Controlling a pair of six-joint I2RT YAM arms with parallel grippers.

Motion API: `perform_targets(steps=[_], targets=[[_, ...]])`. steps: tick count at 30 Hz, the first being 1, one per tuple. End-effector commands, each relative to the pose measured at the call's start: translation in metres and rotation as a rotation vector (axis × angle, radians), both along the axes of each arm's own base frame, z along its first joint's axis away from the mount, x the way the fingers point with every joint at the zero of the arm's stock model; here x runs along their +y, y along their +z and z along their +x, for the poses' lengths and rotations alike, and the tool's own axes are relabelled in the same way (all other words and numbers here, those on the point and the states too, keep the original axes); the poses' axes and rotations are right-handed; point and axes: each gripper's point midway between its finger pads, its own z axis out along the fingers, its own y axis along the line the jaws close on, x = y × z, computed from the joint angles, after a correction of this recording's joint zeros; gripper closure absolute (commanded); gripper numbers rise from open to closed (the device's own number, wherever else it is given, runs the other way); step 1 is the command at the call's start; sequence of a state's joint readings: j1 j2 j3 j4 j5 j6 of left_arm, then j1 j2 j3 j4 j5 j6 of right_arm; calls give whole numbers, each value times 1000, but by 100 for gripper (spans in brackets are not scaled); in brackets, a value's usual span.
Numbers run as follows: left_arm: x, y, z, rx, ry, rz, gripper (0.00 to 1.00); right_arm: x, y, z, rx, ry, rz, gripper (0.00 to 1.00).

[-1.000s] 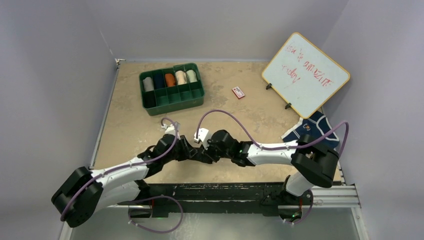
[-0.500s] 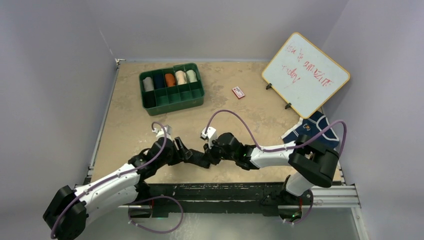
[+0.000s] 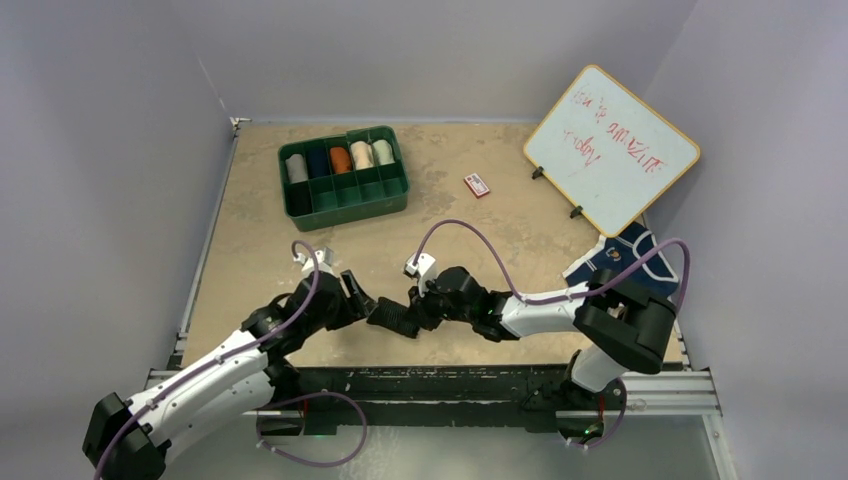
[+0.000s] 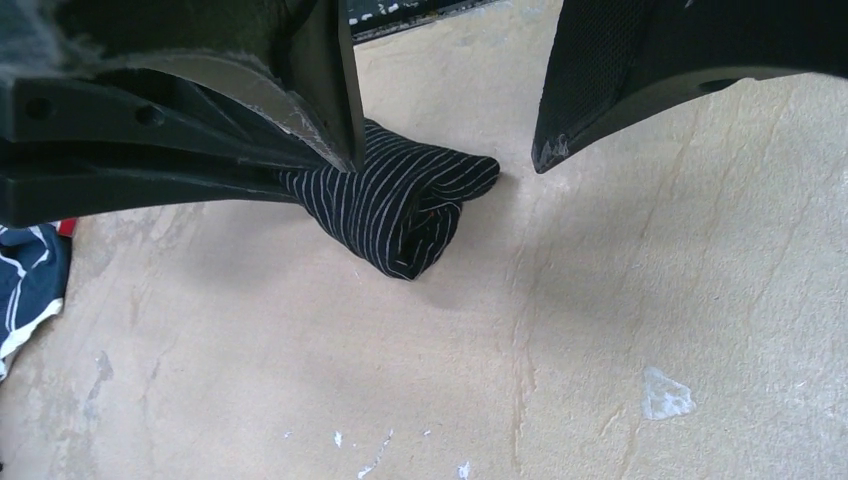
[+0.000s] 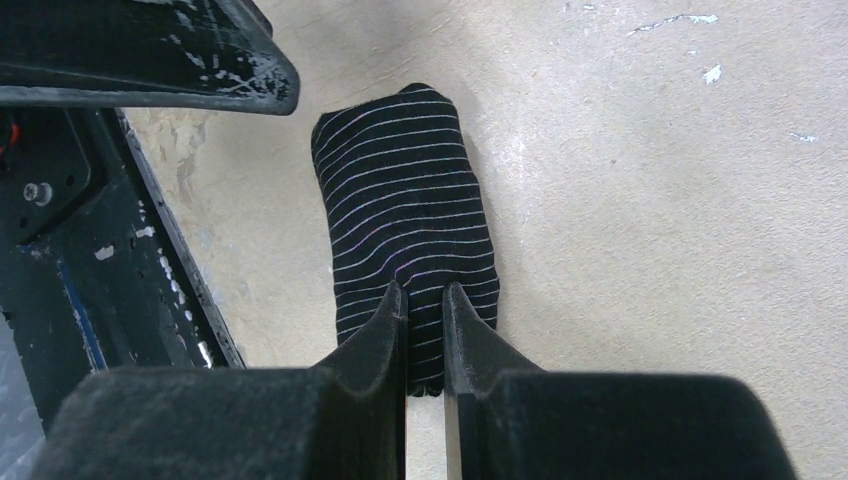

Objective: Roll the underwear
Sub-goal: Roll the underwear to the center of the board.

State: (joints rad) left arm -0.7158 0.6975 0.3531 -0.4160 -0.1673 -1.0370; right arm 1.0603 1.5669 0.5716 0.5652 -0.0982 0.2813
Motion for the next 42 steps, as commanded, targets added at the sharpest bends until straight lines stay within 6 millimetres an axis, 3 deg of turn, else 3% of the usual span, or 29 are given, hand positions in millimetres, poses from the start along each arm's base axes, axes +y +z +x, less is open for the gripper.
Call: perform_targets(steps=[1,4,9,13,20,28,38,41,42], targets=[[-6,25,0,-35,-33,-35,39,-44,-60,-32,148,12,-224,91],[-13,28,-7,-15,-63,-77,39,-45,-61,-32,150,7,-232,91],[-39,9,-25,69,-123,-259,40,-45,-62,-33,164,1,-234,90],[-55,2,-21,36,-95,-432,40,-45,-65,-36,203,-24,-237,90],[-56,-20,-9,32,-14,-435,40,-45,-71,-41,271,-65,-230,89],[-55,-50,-8,75,42,-398,40,-41,-80,-65,460,-90,-196,89],[-54,-52,2,33,71,-396,40,-31,-83,-76,669,-109,-36,88],[-51,-55,4,38,100,-388,40,-33,-85,-76,685,-117,-38,88],[-43,-64,0,52,117,-363,40,-34,-86,-76,689,-117,-41,88]])
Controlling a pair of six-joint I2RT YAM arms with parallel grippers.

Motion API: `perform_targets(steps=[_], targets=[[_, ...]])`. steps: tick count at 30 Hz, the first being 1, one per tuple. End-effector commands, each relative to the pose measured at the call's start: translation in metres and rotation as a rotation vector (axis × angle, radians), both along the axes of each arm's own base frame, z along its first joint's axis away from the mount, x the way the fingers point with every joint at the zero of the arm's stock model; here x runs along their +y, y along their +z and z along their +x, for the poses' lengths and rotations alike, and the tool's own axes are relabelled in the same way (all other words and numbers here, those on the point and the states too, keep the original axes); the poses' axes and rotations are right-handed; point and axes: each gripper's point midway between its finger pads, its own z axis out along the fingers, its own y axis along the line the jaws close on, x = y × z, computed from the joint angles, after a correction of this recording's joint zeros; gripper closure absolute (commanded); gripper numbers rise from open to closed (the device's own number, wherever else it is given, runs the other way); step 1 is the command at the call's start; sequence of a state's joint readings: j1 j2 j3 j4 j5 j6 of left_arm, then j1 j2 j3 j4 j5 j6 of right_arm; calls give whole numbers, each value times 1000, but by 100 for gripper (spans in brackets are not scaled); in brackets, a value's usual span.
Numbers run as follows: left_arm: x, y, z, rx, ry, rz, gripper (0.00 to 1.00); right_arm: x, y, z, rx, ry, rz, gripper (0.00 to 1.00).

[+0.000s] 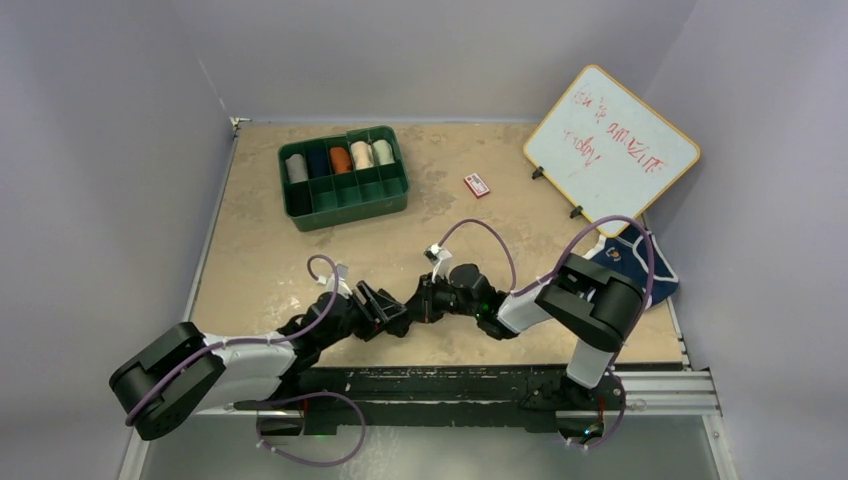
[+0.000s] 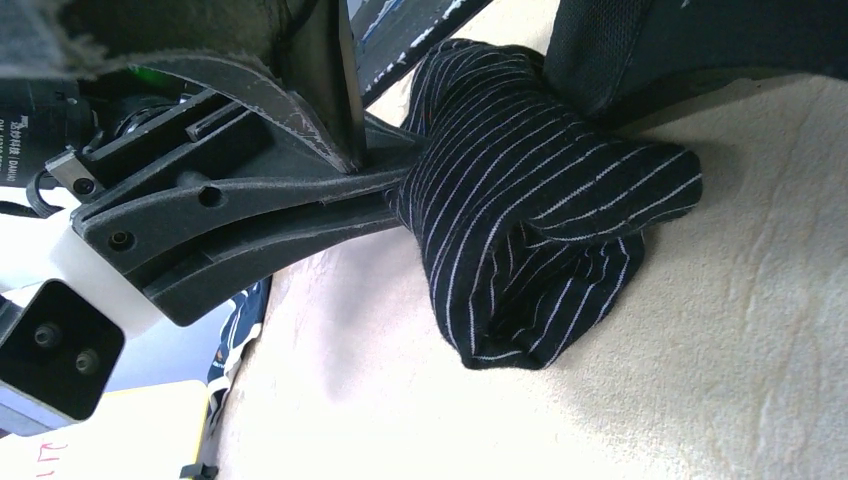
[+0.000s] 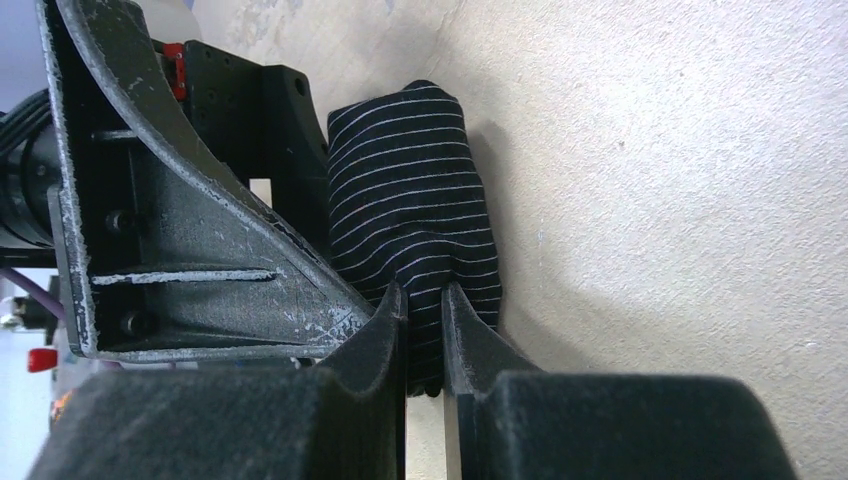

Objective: Roll the underwear
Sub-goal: Roll the underwear to the center of the board.

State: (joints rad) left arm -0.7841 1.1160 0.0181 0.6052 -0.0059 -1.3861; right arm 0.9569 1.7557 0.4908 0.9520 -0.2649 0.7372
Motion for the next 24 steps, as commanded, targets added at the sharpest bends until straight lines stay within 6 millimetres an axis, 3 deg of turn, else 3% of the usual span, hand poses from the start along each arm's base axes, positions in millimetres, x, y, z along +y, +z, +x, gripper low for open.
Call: perform_targets(steps=[1,10,15,20,24], targets=[[29,-33,1,42,111,117,40,-46,-75,-81,319,150,-252,88],[59,-38,17,98,379,64,39,-47,-77,-80,315,146,-254,87],[64,-37,21,129,447,34,39,-46,-77,-78,305,145,-257,87],[52,-38,22,141,366,130,40,-44,-75,-75,286,144,-254,87],[35,-41,15,149,224,198,48,-45,-72,-74,283,139,-256,87]])
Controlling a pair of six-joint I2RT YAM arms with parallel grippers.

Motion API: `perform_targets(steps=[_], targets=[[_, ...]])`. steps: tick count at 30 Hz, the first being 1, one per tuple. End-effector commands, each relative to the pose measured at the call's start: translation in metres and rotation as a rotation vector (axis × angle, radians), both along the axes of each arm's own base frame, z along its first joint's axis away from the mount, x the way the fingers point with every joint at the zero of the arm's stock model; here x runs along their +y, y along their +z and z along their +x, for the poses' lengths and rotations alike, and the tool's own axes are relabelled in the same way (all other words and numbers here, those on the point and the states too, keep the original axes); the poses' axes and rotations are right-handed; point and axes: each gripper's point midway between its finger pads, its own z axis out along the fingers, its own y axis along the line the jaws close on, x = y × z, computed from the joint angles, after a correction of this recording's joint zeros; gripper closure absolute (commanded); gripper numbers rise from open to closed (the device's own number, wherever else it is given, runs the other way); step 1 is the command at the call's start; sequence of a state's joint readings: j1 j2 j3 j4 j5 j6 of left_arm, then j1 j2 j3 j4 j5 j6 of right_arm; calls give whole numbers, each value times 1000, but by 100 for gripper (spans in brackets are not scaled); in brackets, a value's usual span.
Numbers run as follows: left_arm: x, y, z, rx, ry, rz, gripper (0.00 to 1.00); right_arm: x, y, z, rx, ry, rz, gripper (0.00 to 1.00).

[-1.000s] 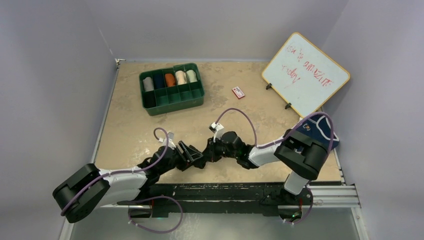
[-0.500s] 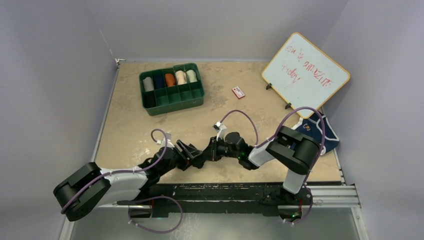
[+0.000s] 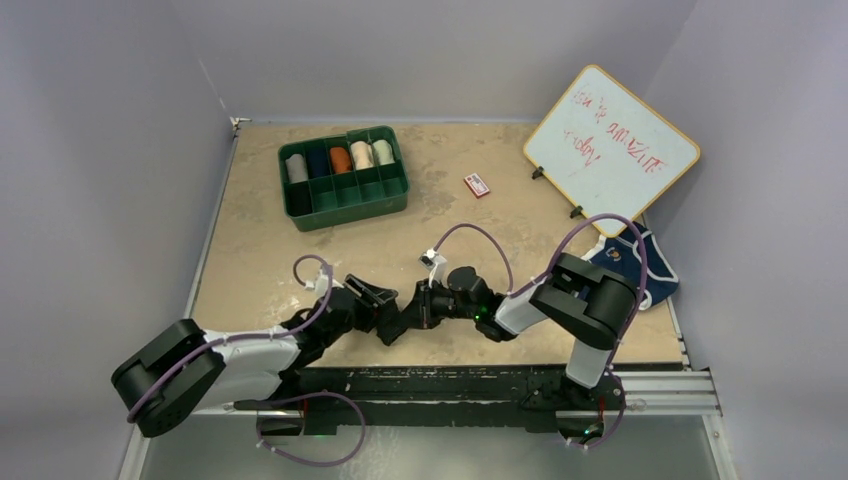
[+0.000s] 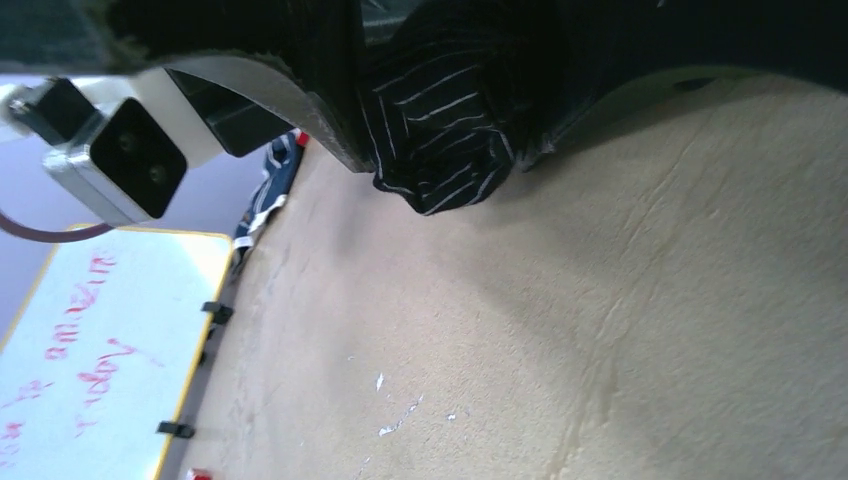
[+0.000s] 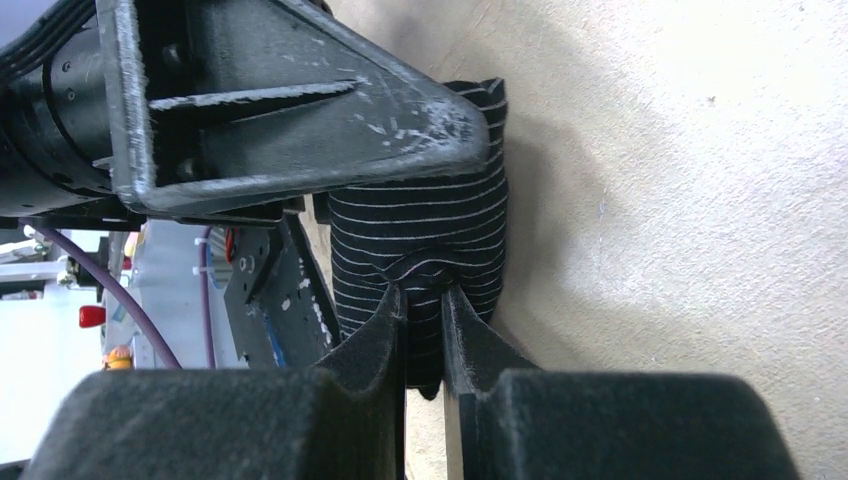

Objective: Roll the underwear
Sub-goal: Roll the underwear to the center of the board, then pick up the underwear from the center of the board.

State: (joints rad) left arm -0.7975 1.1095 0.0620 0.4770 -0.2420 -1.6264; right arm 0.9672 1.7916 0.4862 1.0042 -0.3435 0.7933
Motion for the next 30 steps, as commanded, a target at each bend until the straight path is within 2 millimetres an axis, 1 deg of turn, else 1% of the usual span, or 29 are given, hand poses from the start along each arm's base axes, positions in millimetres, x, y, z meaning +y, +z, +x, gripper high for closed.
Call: perform_targets(steps=[1,4,10,16,19,21,22,25,27,28,30], targets=[[11,-41,-18,88,-122,222,49,-52,-71,-57,205,92,-301,87],[10,-44,-24,78,-189,263,51,-50,-67,-52,191,69,-300,85],[8,-41,-30,31,-302,328,44,-47,-63,-43,188,27,-315,84],[14,-39,-35,4,-354,386,44,-45,-59,-37,187,-9,-310,83],[17,-42,-39,8,-375,409,47,-42,-58,-35,185,-9,-304,83],[18,-42,-41,10,-380,409,54,-41,-58,-35,185,-9,-301,82],[18,-42,-40,9,-378,408,61,-41,-57,-35,185,-8,-299,82],[17,-39,-38,0,-375,404,78,-39,-54,-34,177,-6,-286,81],[17,-35,-35,-12,-369,410,86,-38,-50,-34,163,6,-269,79],[15,-30,-32,-26,-367,412,92,-37,-46,-34,150,9,-254,76],[14,-22,-26,-52,-363,423,98,-37,-39,-33,128,7,-232,66]])
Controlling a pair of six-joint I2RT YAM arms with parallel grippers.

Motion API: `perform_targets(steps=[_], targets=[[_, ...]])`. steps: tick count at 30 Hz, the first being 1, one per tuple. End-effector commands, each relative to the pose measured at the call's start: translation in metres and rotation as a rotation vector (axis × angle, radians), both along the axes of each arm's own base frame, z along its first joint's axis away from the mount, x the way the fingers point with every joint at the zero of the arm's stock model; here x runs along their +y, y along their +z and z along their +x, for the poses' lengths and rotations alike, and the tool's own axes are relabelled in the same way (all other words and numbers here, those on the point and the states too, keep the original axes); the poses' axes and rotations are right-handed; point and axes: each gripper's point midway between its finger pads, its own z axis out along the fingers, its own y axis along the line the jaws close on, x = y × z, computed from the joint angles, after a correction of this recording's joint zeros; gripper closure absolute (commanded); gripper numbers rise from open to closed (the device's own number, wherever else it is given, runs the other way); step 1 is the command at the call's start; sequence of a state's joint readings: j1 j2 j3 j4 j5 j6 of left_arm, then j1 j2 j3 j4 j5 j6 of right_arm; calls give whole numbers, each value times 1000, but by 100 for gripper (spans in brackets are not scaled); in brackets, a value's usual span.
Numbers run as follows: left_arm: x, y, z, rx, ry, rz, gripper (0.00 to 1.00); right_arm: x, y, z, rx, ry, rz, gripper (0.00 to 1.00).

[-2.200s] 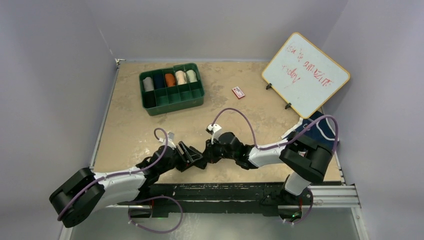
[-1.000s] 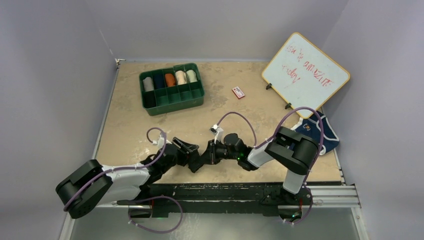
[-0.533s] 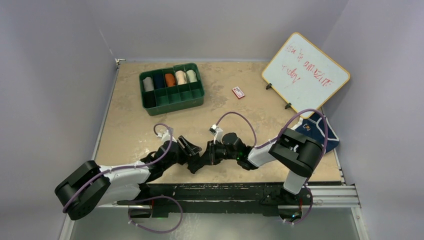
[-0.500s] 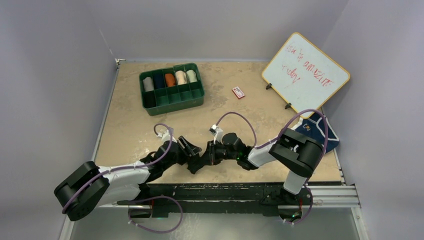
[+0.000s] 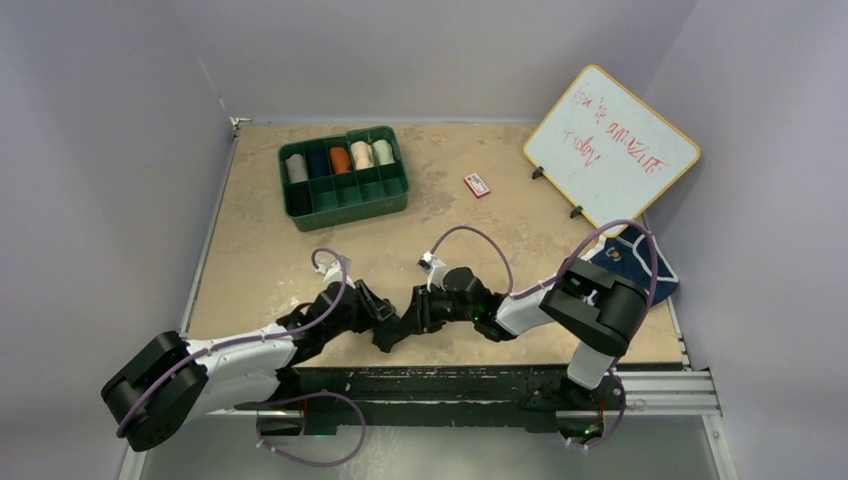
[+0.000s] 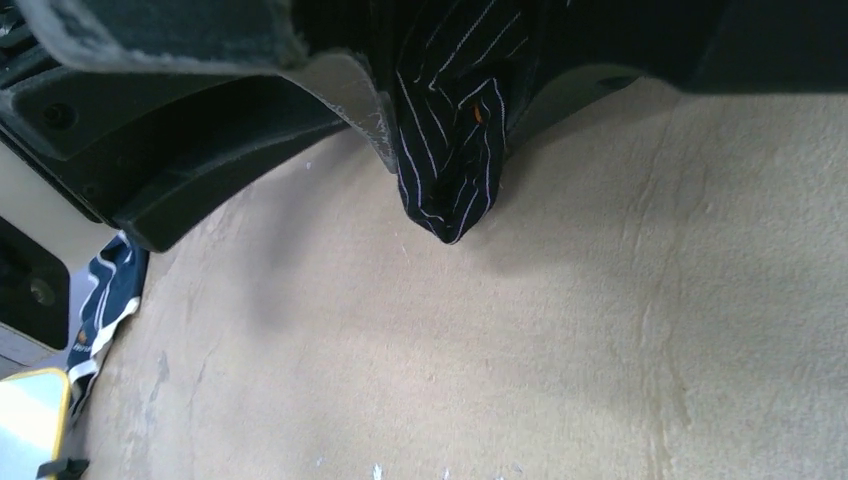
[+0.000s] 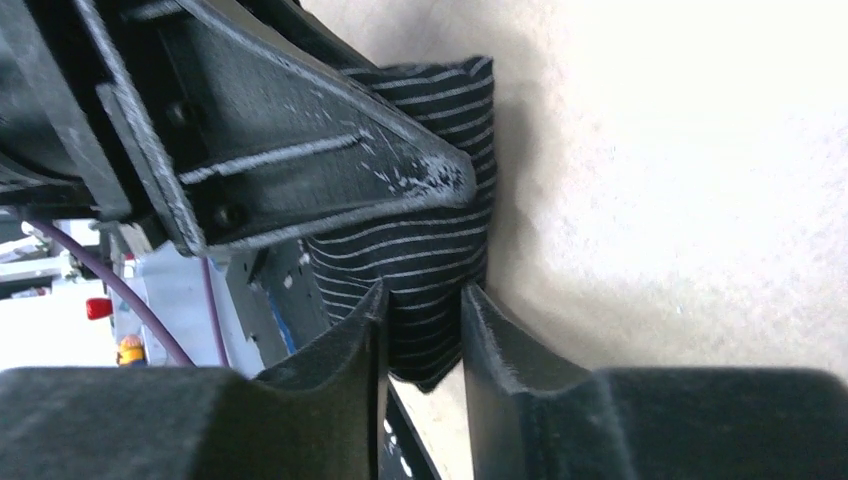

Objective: Roll the underwear
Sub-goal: Pick up the underwear from the center of the board.

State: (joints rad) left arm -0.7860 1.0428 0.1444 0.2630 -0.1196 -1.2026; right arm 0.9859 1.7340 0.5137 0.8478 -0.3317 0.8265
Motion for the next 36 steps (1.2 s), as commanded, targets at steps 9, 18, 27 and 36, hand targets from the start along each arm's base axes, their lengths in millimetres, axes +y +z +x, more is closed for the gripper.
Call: perform_targets(steps=[9,18,27,36], targets=[[32,49,28,-95,-66,125,100,-70,3,4,-108,-118,-142,39],[13,100,50,-172,-173,107,100,-60,65,23,-330,-54,-65,25],[-4,90,48,-88,-127,-56,100,-22,110,48,-445,-17,26,11],[1,74,53,18,21,-118,100,26,94,48,-465,24,-93,1]])
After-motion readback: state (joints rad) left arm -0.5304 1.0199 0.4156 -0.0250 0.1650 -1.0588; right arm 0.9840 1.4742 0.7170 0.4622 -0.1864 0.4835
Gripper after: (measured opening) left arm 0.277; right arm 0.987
